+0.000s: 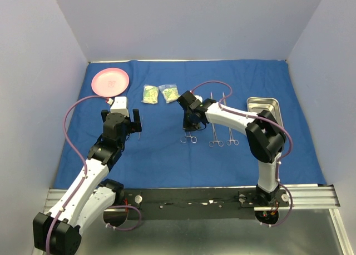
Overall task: Open and lay out the surgical kit
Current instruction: Place the medical item in the surgical kit.
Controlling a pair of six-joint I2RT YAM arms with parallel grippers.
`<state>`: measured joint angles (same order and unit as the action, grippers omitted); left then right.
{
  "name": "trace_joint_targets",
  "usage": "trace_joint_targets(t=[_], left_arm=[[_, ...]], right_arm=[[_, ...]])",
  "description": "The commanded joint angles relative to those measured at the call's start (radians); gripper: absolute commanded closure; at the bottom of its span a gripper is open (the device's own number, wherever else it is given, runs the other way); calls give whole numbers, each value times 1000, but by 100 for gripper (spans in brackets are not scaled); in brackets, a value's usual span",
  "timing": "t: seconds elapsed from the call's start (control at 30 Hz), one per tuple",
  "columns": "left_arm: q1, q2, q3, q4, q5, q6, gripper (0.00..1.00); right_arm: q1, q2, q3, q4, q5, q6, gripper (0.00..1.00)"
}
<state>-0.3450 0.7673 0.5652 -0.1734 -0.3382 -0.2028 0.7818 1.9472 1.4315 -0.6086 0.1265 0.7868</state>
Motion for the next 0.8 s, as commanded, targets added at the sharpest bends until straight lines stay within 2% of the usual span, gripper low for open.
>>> trace_joint_targets(t=[0.0, 0.17, 0.4, 0.53, 0.77], left_arm=[[-17, -16, 1, 14, -28, -4, 2], [-22, -17, -1, 15, -27, -3, 2], [-22, -17, -1, 15, -25, -1, 2], [-22, -16, -1, 15, -22, -1, 2], [-22, -13, 1, 17, -22, 0, 1]], right_arm=[[11, 47, 30, -26, 10, 48, 99], [16, 76, 43, -45, 36, 78, 99], [16, 99, 37, -51, -7, 111, 98], [16, 98, 40, -49, -5, 108, 95], [25, 81, 21, -49, -19, 88, 94]])
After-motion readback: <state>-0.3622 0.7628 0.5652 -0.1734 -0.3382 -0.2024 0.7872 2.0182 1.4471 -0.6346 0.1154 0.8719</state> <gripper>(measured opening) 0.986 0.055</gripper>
